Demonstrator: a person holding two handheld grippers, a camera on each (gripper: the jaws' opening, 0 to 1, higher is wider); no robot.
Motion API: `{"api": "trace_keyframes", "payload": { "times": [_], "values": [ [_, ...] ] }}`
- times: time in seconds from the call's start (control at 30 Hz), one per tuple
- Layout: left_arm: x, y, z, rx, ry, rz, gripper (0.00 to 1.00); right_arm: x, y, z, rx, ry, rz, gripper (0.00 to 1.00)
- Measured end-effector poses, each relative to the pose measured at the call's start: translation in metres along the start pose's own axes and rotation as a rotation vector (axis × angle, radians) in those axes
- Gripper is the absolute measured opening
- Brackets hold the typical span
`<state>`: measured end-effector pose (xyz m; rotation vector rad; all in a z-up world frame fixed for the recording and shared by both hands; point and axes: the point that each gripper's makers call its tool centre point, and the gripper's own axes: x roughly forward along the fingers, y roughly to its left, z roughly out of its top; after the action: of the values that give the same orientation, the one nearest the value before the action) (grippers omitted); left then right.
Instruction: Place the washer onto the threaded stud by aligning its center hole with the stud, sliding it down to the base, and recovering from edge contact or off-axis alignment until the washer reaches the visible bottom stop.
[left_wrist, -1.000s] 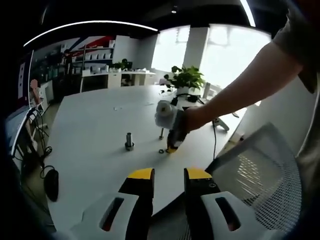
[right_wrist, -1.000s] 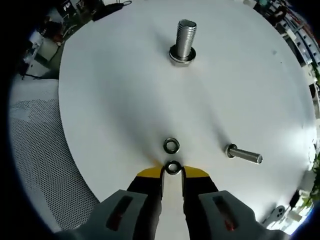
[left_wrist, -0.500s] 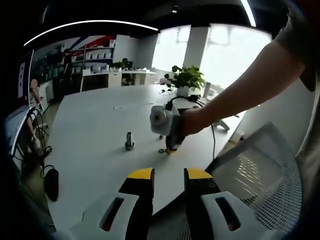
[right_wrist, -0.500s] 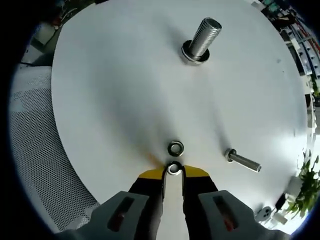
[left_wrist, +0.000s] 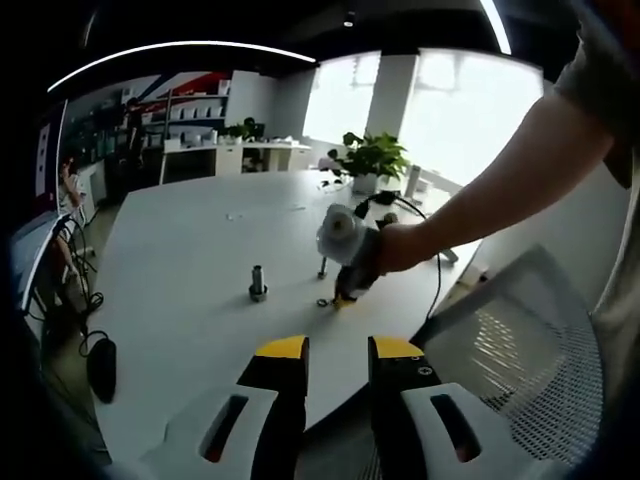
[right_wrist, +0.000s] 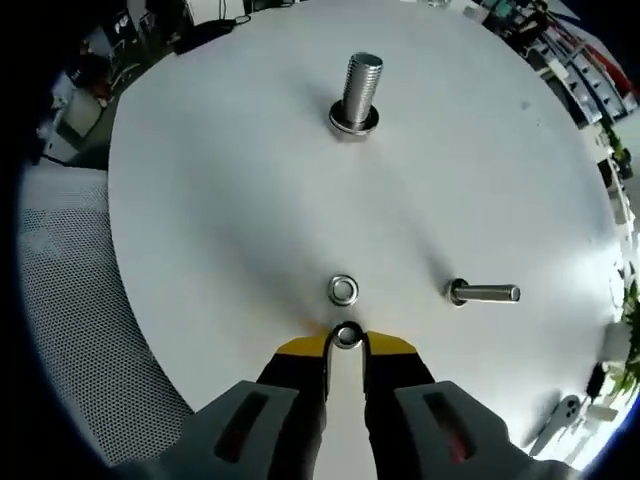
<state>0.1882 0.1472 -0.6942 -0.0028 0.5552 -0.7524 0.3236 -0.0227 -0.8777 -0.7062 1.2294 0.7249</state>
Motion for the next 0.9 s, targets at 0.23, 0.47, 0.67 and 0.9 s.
{"api": "trace_keyframes", "payload": {
  "times": [0.23, 0.47, 0.67, 0.9],
  "values": [
    [0.0, 0.0, 0.0, 0.002, 0.001, -0.003, 0.21, -0.006, -0.002, -0.007, 0.011, -0.02, 0.007, 0.14],
    [0.0, 0.0, 0.001, 0.0, -0.003, -0.005, 0.21, -0.017, -0.017, -0.009, 0.101, -0.068, -0.012, 0.14],
    [0.001, -0.002, 0.001, -0.001, -0.004, -0.017, 0.21, -0.031, -0.034, -0.008, 0.105, -0.094, -0.049, 0.14],
    [0.0, -0.002, 0.002, -0.001, -0.008, -0.015, 0.21, -0.046, -0.051, -0.005, 0.152, -0.148, -0.081, 0.14]
  ]
}}
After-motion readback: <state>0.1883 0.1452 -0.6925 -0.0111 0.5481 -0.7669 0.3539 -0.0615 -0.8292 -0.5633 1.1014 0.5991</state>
